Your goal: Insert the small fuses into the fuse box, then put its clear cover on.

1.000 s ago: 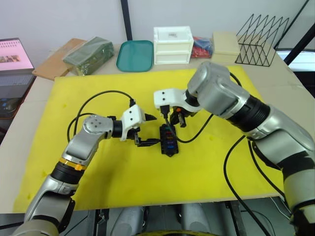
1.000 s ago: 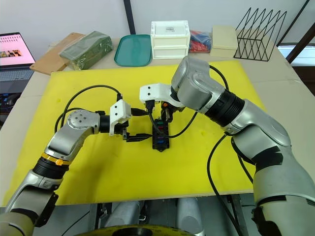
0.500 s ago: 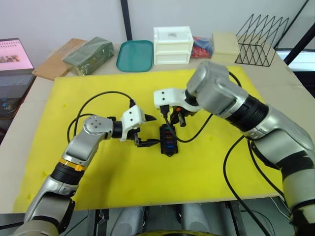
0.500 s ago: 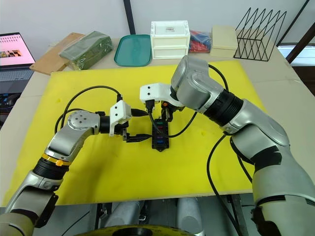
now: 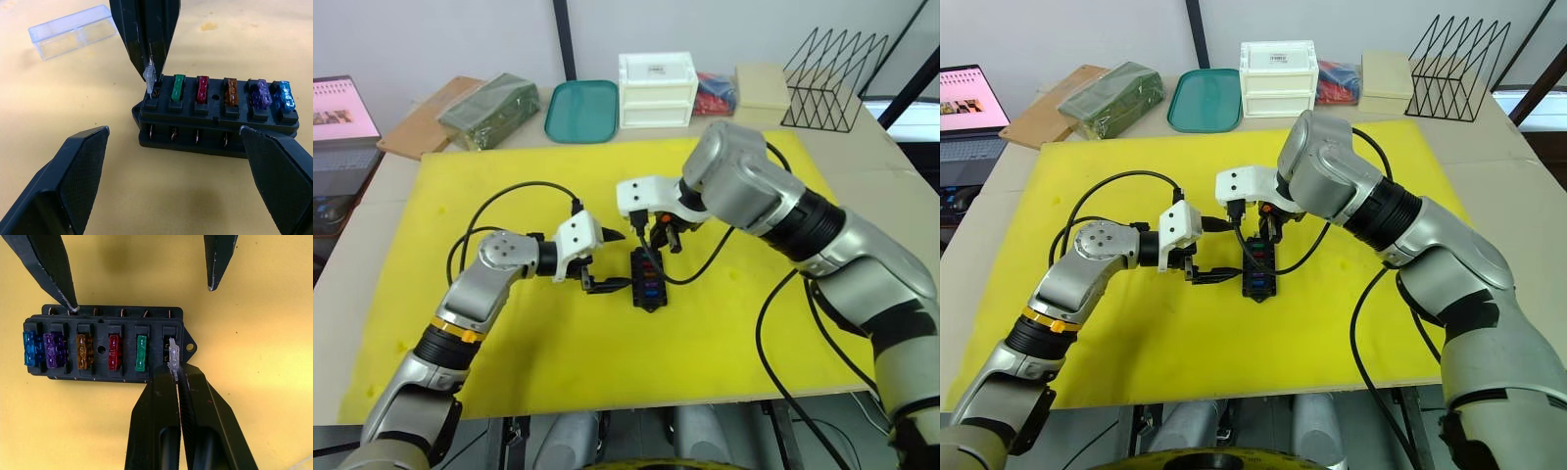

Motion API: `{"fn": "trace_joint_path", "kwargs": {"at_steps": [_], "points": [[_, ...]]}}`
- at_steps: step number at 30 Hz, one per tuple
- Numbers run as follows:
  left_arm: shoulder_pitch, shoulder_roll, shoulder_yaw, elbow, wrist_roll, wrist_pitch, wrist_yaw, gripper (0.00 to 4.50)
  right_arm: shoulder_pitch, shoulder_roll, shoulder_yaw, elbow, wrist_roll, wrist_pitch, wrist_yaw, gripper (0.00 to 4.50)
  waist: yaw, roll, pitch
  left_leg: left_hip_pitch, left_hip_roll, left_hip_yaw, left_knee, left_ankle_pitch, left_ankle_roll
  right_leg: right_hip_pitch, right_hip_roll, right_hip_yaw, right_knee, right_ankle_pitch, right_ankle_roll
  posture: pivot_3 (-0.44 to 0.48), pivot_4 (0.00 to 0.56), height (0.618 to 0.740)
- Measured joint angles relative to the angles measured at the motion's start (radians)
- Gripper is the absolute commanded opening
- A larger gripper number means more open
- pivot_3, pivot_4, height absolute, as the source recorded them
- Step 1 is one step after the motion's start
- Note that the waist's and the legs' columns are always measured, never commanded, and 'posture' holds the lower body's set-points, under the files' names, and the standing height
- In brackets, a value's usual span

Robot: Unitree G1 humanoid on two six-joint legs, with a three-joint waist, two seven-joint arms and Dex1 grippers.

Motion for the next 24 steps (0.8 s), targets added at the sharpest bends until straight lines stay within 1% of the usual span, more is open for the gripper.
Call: {"fn": "trace_joint_path", "kwargs": {"at_steps": [13,15,16,24], "points": [[0.001,0.000,0.000,0.000,0.000,0.000,0.006,4.50,0.003,-0.003,0.011,-0.025,-0.001,0.016,0.004,0.07,0.000,0.000,0.000,0.000,0.000,0.000,0.000,0.000,0.000,0.000,0.000,0.000,0.000,0.000,0.000,0.000,0.150,0.740],[0.001,0.000,0.000,-0.001,0.000,0.000,0.006,4.50,0.003,-0.003,0.013,-0.028,-0.001,0.016,0.004,0.53,0.000,0.000,0.000,0.000,0.000,0.000,0.000,0.000,0.000,0.000,0.000,0.000,0.000,0.000,0.000,0.000,0.150,0.740],[0.001,0.000,0.000,-0.001,0.000,0.000,0.006,4.50,0.003,-0.003,0.013,-0.029,-0.001,0.016,0.004,0.69,0.000,0.000,0.000,0.000,0.000,0.000,0.000,0.000,0.000,0.000,0.000,0.000,0.000,0.000,0.000,0.000,0.150,0.740],[0.003,0.000,0.000,-0.001,0.000,0.000,0.005,4.50,0.008,-0.003,0.013,-0.041,-0.001,0.016,0.004,0.69,0.000,0.000,0.000,0.000,0.000,0.000,0.000,0.000,0.000,0.000,0.000,0.000,0.000,0.000,0.000,0.000,0.150,0.740]]}}
